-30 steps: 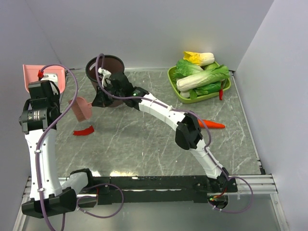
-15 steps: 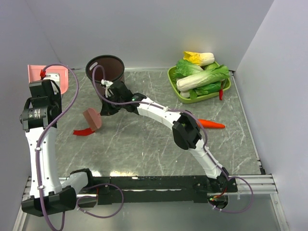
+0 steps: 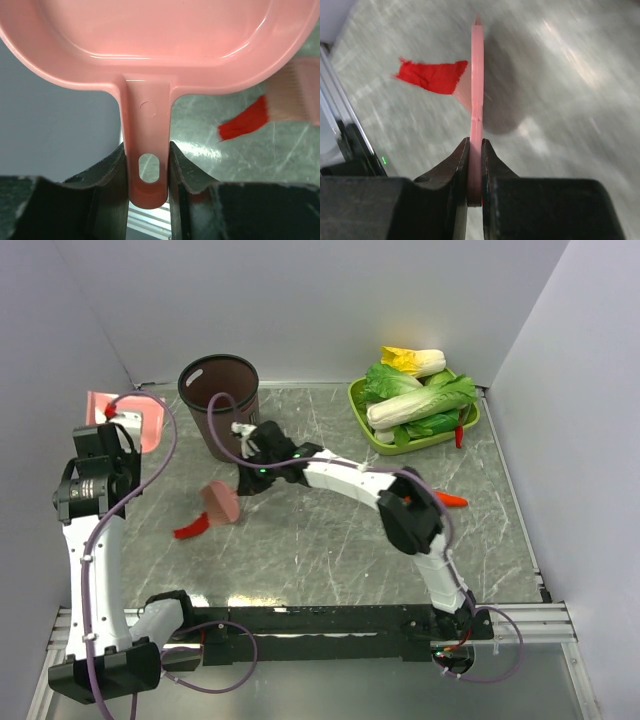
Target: Sweep away the paper scraps from the table
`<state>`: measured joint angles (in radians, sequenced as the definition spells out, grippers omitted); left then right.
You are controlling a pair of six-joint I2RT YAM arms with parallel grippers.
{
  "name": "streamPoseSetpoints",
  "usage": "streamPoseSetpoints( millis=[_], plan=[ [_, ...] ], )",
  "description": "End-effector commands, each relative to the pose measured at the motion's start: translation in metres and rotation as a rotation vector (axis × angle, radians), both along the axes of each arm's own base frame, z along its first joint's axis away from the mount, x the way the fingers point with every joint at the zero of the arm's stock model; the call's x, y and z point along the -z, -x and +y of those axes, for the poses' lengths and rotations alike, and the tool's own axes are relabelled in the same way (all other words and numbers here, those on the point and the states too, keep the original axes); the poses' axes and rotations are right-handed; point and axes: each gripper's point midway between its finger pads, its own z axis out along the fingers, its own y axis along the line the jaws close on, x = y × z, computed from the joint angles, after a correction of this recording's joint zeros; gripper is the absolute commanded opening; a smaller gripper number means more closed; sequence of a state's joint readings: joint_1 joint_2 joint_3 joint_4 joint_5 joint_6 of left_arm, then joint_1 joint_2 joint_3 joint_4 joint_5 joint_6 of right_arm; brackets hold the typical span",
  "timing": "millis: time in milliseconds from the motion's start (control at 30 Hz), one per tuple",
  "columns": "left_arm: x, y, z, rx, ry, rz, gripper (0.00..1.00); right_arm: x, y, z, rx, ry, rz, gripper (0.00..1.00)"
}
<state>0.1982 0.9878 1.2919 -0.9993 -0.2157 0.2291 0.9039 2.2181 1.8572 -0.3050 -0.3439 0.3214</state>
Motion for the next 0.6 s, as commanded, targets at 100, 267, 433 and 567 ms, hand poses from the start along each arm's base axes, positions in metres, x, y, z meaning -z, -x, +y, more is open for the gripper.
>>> streamPoseSetpoints(
  millis=[100,267,433,567],
  plan=[
    [0.043,-0.012,-0.022,0.221,0.034,0.095,0.01,-0.023,0.008,-0.131,0.076,0.175,-0.083,0.0],
    [0.092,0.004,-0.041,0.479,0.031,0.294,0.01,-0.047,0.025,-0.199,0.079,0.22,-0.18,0.0],
    [0.138,0.039,-0.053,0.74,-0.011,0.57,0.01,-0.101,0.03,-0.236,0.072,0.182,-0.297,0.0],
    [0.163,0.057,-0.063,0.887,-0.072,0.717,0.01,-0.117,0.026,-0.252,0.096,0.199,-0.335,0.0]
  ],
)
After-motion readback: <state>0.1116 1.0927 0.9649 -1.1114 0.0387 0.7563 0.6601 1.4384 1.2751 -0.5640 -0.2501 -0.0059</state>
